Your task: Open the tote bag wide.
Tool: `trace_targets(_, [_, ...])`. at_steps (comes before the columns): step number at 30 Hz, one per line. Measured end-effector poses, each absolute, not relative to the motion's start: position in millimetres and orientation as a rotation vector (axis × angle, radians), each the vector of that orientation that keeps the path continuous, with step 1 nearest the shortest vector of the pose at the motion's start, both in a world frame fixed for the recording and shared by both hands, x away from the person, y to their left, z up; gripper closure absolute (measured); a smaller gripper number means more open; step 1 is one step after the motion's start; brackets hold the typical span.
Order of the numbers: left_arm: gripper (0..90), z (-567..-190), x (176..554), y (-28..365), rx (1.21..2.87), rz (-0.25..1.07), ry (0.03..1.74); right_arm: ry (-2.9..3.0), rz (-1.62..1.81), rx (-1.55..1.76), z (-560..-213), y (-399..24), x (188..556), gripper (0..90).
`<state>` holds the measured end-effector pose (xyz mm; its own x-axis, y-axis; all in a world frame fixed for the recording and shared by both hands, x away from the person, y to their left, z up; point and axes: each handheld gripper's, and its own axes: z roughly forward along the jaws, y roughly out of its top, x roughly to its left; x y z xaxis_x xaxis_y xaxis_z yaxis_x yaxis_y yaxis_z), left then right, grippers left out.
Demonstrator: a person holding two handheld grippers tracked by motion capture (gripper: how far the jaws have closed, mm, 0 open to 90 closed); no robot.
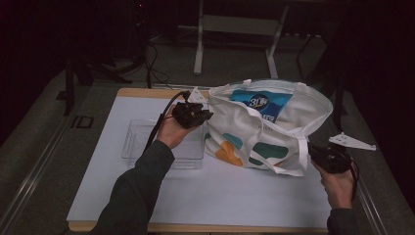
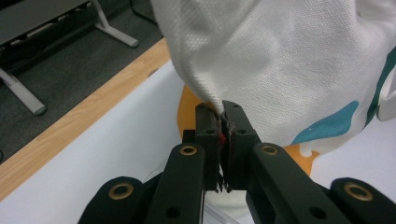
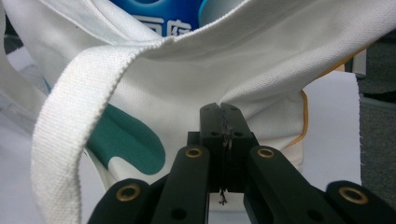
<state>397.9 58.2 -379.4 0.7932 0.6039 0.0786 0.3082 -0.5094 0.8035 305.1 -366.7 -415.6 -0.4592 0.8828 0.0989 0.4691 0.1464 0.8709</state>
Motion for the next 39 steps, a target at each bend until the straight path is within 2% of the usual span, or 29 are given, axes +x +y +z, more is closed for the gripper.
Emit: trace_targets(39, [87.0,-422.0,387.0,41.1,2.258,0.370,0.640,2.171,1.102,1.185,-445.6,-345.6,302.4,89.2])
